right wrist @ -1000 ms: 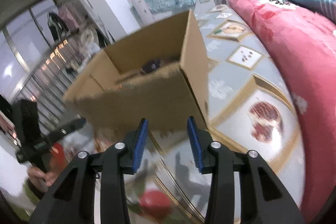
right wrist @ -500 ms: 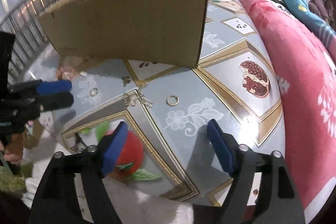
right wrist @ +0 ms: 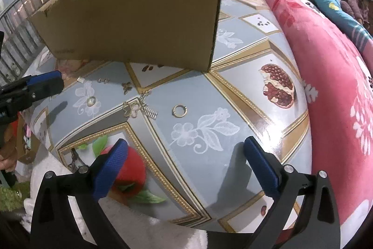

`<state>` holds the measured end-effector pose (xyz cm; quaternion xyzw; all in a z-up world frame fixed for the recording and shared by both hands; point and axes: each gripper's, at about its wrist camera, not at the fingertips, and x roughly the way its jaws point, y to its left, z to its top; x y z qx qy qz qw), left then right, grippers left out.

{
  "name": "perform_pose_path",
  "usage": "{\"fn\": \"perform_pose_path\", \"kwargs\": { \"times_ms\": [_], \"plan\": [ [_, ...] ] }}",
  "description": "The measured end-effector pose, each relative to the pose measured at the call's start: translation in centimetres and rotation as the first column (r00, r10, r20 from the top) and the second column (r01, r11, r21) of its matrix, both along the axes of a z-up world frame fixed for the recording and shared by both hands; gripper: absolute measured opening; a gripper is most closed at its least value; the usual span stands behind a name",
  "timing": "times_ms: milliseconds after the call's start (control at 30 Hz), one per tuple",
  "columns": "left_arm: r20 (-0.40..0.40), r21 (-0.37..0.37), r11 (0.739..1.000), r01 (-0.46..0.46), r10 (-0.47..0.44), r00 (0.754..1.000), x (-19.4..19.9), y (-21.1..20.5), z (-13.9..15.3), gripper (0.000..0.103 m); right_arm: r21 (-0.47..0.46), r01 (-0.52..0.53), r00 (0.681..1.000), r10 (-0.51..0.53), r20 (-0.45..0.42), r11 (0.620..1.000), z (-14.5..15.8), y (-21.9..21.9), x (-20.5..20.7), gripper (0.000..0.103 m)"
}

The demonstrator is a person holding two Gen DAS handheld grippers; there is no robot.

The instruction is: Organize jewelry

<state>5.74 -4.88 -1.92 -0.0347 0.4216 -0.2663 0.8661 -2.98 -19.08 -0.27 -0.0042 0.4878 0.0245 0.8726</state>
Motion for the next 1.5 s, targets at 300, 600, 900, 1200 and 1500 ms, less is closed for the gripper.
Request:
{"fn": "perform_pose_path", "kwargs": {
  "times_ms": [300,600,900,1200,1500],
  "plan": [
    [0.017,0.183,0.983,0.013,-0.016,1.0,1.1,-2.7,-0.6,0.029,0.036,-0.032,0.987,0.026,0.157,0.999,2.0,0.9,-1.7,0.097],
    [0.052,0.292,0.956,0.001,-0.017,0.999,1.5,-3.9,-0.7,0.015,0.013,-0.068,0.979,0.064,0.192,0.998,2.0,1.8,-2.4,0.089],
    [0.039,0.257,0.966,0.018,-0.029,0.999,1.5,-3.4,-0.4,0.014,0.033,-0.071,0.975,0.062,0.212,0.997,2.4,1.9,-2.6,0.084],
    [0.023,0.194,0.981,0.016,-0.021,0.999,1.2,-2.2,-0.4,0.014,0.026,-0.099,0.967,0.09,0.24,0.995,3.1,3.0,-2.9,0.083],
    [0.042,0.117,0.992,-0.04,0.035,0.999,1.2,0.5,1.5,0.014,0.064,-0.213,0.949,0.191,0.252,0.975,2.8,6.0,-1.8,0.059]
  ]
}}
